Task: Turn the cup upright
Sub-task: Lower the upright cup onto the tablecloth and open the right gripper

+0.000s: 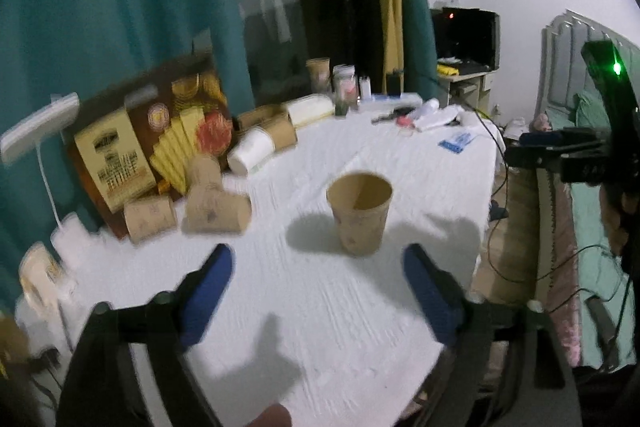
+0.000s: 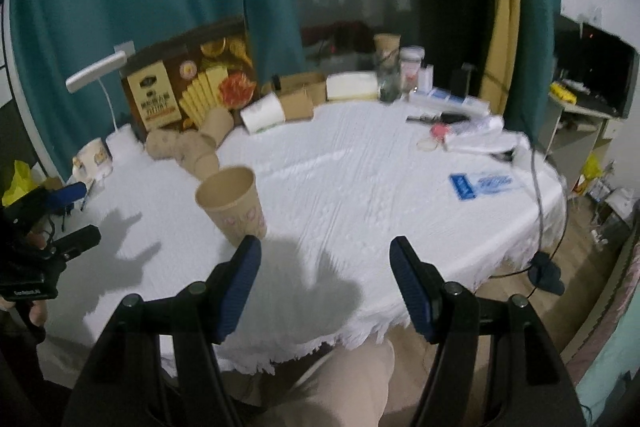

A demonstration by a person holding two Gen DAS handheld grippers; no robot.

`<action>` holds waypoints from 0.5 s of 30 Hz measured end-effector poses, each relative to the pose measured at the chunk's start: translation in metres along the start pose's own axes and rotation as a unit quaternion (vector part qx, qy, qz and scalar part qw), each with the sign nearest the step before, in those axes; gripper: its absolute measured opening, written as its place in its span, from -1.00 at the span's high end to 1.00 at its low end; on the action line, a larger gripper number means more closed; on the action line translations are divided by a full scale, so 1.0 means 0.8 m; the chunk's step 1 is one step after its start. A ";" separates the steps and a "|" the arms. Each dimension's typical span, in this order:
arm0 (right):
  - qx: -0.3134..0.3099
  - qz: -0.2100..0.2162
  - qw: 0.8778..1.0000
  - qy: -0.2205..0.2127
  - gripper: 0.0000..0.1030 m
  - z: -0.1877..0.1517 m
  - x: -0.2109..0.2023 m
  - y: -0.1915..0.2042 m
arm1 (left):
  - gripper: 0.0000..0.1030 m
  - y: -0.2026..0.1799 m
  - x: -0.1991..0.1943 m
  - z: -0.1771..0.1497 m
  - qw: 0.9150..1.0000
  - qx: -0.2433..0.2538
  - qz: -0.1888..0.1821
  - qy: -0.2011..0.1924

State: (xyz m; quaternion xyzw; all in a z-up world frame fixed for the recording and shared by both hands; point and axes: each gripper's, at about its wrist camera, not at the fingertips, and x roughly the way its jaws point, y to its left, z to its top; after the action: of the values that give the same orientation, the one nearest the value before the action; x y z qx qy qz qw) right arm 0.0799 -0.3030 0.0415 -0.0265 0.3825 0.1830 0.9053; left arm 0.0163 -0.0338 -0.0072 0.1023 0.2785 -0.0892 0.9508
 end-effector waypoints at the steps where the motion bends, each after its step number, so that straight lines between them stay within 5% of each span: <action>1: -0.001 -0.003 1.000 -0.009 -0.25 0.004 -0.011 0.000 | -0.92 -0.002 -0.007 0.006 1.000 0.008 0.002 -0.015; 15: -0.005 -0.005 0.992 -0.125 -0.53 0.035 -0.117 0.030 | -0.94 0.017 -0.103 0.050 0.984 -0.026 -0.009 -0.177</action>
State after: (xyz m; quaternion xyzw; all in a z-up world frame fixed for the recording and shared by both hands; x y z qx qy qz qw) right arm 0.0307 -0.3040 0.1293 -0.0094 0.2650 0.1821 0.9469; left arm -0.0286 -0.0210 0.0731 0.0577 0.1092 -0.1077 0.9865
